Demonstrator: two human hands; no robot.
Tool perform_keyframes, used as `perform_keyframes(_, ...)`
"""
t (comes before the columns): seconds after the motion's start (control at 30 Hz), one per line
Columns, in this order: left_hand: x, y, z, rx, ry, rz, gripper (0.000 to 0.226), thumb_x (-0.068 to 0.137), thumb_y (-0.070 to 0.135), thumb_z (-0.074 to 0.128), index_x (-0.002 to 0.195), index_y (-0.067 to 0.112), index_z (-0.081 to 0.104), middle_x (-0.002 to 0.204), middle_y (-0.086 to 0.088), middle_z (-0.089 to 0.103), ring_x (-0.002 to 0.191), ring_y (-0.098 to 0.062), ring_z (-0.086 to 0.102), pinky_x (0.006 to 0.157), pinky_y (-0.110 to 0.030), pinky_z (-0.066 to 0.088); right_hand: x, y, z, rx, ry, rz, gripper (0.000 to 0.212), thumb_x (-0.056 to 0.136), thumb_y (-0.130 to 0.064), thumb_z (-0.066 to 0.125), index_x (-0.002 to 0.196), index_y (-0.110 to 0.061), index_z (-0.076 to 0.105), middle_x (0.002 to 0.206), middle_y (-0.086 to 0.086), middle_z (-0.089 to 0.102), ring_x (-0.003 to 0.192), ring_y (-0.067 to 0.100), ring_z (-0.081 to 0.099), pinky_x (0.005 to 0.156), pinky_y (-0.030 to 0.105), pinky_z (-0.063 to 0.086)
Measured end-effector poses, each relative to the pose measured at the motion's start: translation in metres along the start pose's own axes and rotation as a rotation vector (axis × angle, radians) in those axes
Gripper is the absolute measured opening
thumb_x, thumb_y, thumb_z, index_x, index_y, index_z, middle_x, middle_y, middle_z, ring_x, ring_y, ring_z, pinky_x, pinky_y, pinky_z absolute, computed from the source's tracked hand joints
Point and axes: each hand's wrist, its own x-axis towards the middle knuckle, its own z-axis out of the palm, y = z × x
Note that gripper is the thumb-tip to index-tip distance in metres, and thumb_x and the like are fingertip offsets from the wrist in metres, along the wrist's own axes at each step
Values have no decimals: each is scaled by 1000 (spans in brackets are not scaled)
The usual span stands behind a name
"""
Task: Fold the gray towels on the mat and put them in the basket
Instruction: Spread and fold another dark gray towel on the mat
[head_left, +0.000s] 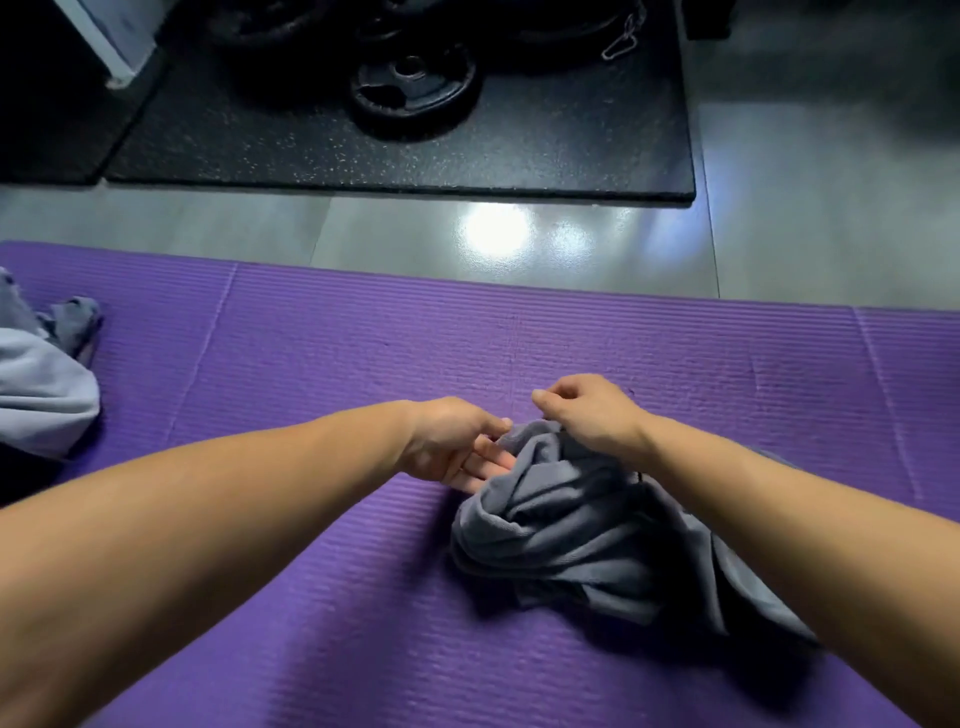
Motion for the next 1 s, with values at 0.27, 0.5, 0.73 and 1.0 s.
perform_keyframes(0.27,-11,13,-3,124,153,445,18,99,24,63,81,20,62,71,5,61,69,-10,53,69,-26,42,-15,-25,-26,767,-4,-44,10,93,-16,71,86,-10,67,80,6,68,76,18,63,75,31,55)
perform_keyframes(0.5,-80,53,-14,-103,-82,593,12,90,22,58,84,14,52,81,-6,61,70,-17,63,65,-29,54,-15,-51,-31,401,-53,-187,32,97,-50,61,97,-21,74,94,-13,75,85,0,68,84,19,50)
perform_keyframes(0.73,-95,36,-46,-127,161,693,14,80,20,70,84,16,57,75,-3,61,66,-15,56,56,-23,50,-11,-84,-30,579,-212,-238,15,94,-25,69,80,-20,65,76,-1,61,81,20,53,82,39,44)
perform_keyframes(1.0,-105,19,-72,387,200,580,28,88,38,75,90,11,67,74,-5,54,64,-11,47,66,-26,39,-3,-106,-30,710,-110,-390,10,86,-5,67,84,-12,61,71,4,63,64,20,54,57,26,43)
